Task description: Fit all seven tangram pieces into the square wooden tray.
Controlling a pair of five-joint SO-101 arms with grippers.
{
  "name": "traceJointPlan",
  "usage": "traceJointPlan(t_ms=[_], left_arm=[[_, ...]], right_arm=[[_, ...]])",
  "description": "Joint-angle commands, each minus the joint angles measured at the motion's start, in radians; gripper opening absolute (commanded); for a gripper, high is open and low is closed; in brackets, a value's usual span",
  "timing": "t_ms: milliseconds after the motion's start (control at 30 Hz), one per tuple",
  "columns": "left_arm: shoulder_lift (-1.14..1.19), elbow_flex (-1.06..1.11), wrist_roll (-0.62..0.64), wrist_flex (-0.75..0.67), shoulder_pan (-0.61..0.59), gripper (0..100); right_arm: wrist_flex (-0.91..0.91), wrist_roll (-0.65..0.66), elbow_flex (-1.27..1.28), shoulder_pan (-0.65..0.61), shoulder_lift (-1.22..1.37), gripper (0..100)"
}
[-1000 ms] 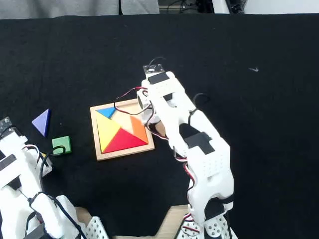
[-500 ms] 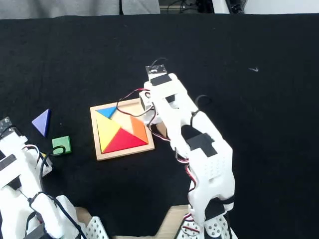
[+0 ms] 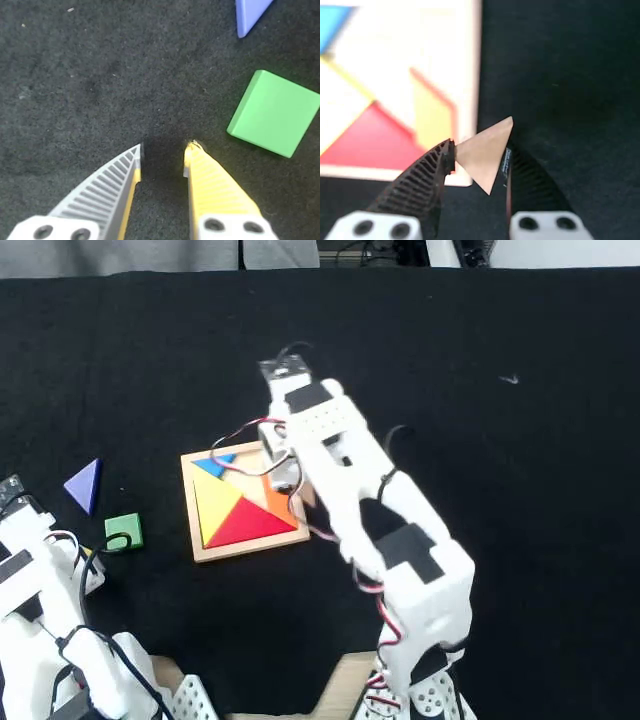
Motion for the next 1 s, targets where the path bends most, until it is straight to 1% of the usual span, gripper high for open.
traceJointPlan(t_ms=[0,133,267,433,667,867,967], left_arm=[[-0.023,-0.004,0.005,-0.017,0.012,15],[-0.023,-0.004,0.005,-0.017,0.012,15],[-0.023,-0.004,0.005,-0.017,0.012,15],[-0.023,-0.004,0.005,-0.017,0.012,15],[-0.023,-0.004,0.005,-0.017,0.012,15],[-0.023,-0.004,0.005,-0.017,0.012,15],[-0.023,-0.004,0.005,-0.017,0.012,15]], right_arm=[[0.006,0.014,-0.065,-0.066,-0.081,8.2],[0.006,0.012,-0.119,-0.123,-0.045,8.2],[0.006,0.009,-0.222,-0.163,0.053,8.2],[0.068,-0.069,-0.377,-0.166,0.219,8.6],[0.161,-0.086,-0.568,-0.167,0.355,8.7],[0.187,-0.084,-0.608,-0.195,0.401,19.5],[0.189,-0.081,-0.61,-0.207,0.404,18.8]])
